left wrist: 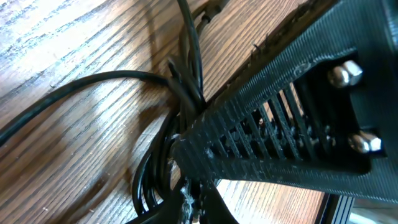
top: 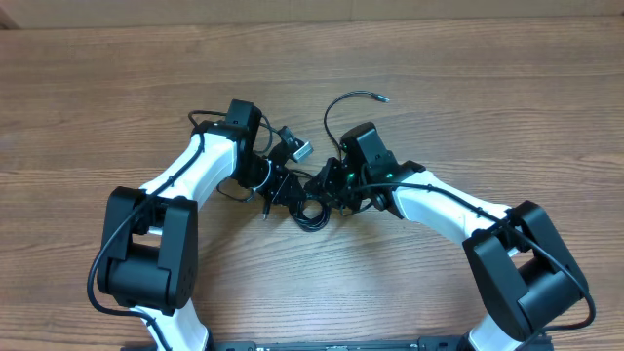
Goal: Untangle cables
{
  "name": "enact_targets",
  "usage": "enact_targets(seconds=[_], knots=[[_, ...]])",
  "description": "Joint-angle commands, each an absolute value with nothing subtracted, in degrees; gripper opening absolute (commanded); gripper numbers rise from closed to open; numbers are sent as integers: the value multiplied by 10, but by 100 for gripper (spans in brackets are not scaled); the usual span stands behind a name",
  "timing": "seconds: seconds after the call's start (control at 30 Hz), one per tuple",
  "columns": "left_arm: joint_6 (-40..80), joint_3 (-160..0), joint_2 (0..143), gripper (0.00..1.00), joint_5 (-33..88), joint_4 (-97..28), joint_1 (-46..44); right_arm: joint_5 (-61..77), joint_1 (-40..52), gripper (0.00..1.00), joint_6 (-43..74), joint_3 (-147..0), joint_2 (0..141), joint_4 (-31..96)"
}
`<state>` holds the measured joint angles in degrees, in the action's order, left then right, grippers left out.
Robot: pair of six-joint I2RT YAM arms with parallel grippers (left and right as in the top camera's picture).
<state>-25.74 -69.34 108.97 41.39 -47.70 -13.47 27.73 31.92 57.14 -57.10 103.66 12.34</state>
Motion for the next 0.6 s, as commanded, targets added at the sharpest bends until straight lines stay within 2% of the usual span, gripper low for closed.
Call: enact_targets(seconds=[0.0, 0.17, 0.3, 0.37, 0.4, 0.43, 0.47, 0.5, 0.57], knots=[[-264, -691, 1075, 4, 412, -475, -135, 243, 321, 10, 572, -573, 1037, 139], [-234, -691, 1075, 4, 358, -475, -135, 183, 321, 4, 572, -573, 1037, 164], [-220, -691, 1075, 4, 339, -475, -135, 143, 321, 4, 572, -573, 1037, 176], [-218, -691, 1075, 4, 339, -475, -135, 143, 321, 9, 572, -573, 1037, 176], [-218, -691, 1075, 4, 341, -475, -135, 144, 321, 15, 572, -573, 1037, 176], [-216, -691, 1075, 14, 351, -476, -135, 144, 321, 22, 572, -573, 1037, 176], [-216, -691, 1075, 23, 366, -477, -135, 144, 321, 23, 572, -573, 1037, 176], [-216, -691, 1075, 36, 394, -480, -136, 144, 321, 25, 572, -573, 1037, 175], [-216, -691, 1075, 37, 401, -479, -138, 144, 321, 25, 572, -573, 1037, 171]])
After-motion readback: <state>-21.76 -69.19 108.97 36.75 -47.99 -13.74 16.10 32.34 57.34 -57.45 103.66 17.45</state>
